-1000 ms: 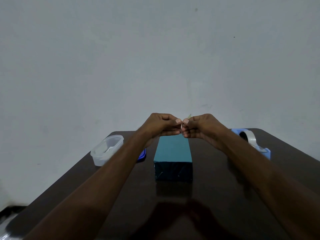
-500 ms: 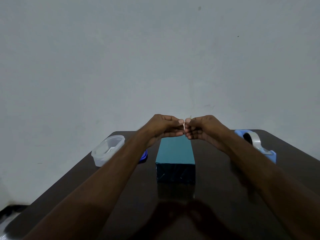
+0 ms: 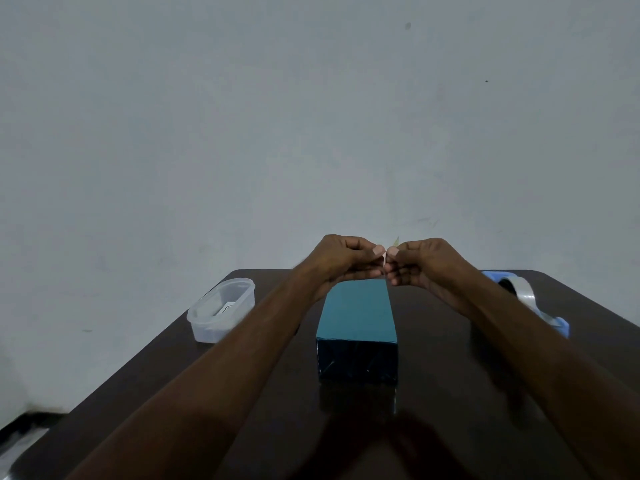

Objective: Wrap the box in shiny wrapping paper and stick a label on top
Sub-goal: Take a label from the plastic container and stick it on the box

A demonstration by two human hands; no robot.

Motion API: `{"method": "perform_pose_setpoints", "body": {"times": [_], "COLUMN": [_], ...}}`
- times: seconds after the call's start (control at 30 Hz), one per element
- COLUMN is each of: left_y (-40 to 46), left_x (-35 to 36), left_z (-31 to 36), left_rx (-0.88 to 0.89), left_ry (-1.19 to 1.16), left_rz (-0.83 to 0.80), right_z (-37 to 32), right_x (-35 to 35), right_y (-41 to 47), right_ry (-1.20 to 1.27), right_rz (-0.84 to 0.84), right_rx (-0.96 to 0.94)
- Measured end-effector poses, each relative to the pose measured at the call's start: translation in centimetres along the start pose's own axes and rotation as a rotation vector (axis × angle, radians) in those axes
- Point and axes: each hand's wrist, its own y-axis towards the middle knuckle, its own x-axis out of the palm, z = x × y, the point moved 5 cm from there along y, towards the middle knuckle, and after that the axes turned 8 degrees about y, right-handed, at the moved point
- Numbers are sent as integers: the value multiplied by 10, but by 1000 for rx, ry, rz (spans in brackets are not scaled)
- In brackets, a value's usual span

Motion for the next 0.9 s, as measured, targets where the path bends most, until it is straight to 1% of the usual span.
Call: {"method": "perform_pose_setpoints", "body": {"times": [0.33, 0.6, 0.9], "left_y": [-1, -2, -3], "left_x": [7, 6, 8], "left_z": [3, 4, 4], "left_rx": [41, 44, 39], "left_ry": [13, 8, 29], "left_rz": [21, 29, 21], "right_z": [-2, 2, 5], "right_x": [-6, -9, -8], "right_y": [-1, 0, -2], "right_ry": [33, 46, 27], "right_rz": [44, 25, 52], "right_rx": [24, -18, -42]}}
